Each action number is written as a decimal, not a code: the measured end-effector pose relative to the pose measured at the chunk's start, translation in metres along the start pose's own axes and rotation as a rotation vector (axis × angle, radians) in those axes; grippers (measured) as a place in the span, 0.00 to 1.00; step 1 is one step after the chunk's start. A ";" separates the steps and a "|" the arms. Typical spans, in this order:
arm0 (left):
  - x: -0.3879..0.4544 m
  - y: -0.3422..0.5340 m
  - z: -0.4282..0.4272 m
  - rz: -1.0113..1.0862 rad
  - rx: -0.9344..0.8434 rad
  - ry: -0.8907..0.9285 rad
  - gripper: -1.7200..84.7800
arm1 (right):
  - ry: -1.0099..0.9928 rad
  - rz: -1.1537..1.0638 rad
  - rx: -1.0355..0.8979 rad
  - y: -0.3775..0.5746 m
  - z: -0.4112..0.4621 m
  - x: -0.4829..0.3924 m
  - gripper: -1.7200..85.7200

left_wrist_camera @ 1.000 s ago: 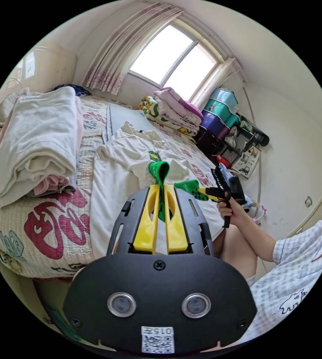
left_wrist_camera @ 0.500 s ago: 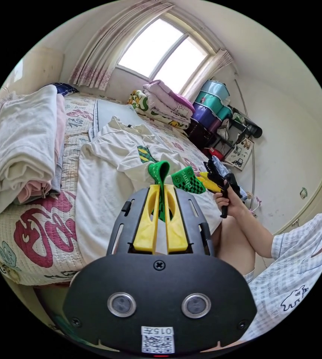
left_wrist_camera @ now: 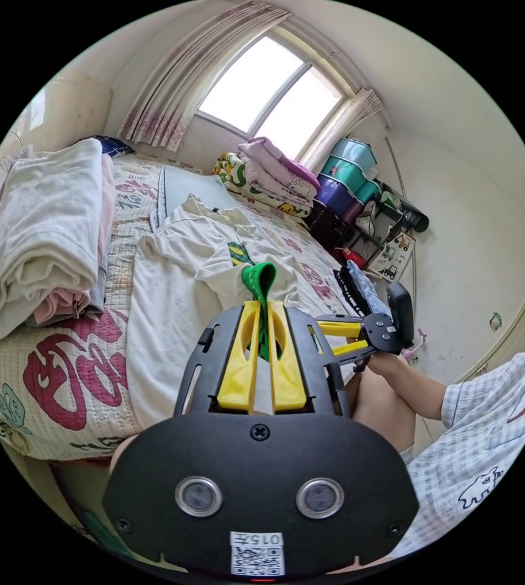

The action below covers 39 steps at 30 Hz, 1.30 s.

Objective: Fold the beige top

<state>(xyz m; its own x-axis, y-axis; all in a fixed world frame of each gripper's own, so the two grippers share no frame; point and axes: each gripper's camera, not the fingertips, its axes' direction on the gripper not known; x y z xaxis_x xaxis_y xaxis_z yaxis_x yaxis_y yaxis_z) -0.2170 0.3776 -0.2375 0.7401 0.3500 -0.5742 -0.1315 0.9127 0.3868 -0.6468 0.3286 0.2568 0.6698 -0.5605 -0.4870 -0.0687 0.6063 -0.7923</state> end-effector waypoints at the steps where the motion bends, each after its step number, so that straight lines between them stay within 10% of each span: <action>1: -0.001 0.000 -0.001 -0.005 0.003 0.005 0.02 | 0.015 -0.011 0.000 -0.001 0.001 -0.006 0.20; 15: -0.002 0.009 -0.009 -0.011 0.012 0.010 0.02 | 0.565 -0.209 0.031 -0.046 -0.001 -0.111 0.12; 25: -0.003 0.014 -0.013 -0.003 0.008 -0.001 0.02 | 0.366 -0.087 0.010 -0.097 -0.043 -0.070 0.09; 34: -0.048 -0.079 -0.071 -0.066 -0.002 -0.024 0.02 | -0.083 0.388 0.221 -0.133 -0.207 0.168 0.02; 39: -0.096 -0.220 -0.229 -0.128 0.393 -0.559 0.03 | 0.329 0.943 0.393 -0.091 -0.414 0.429 0.03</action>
<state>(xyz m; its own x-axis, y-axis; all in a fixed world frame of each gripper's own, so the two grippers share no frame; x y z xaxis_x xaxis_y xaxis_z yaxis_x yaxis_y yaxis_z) -0.4102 0.1915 -0.4332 0.9764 -0.0127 -0.2155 0.1497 0.7589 0.6338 -0.6594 -0.2004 -0.0316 0.2342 0.1396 -0.9621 -0.1720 0.9800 0.1003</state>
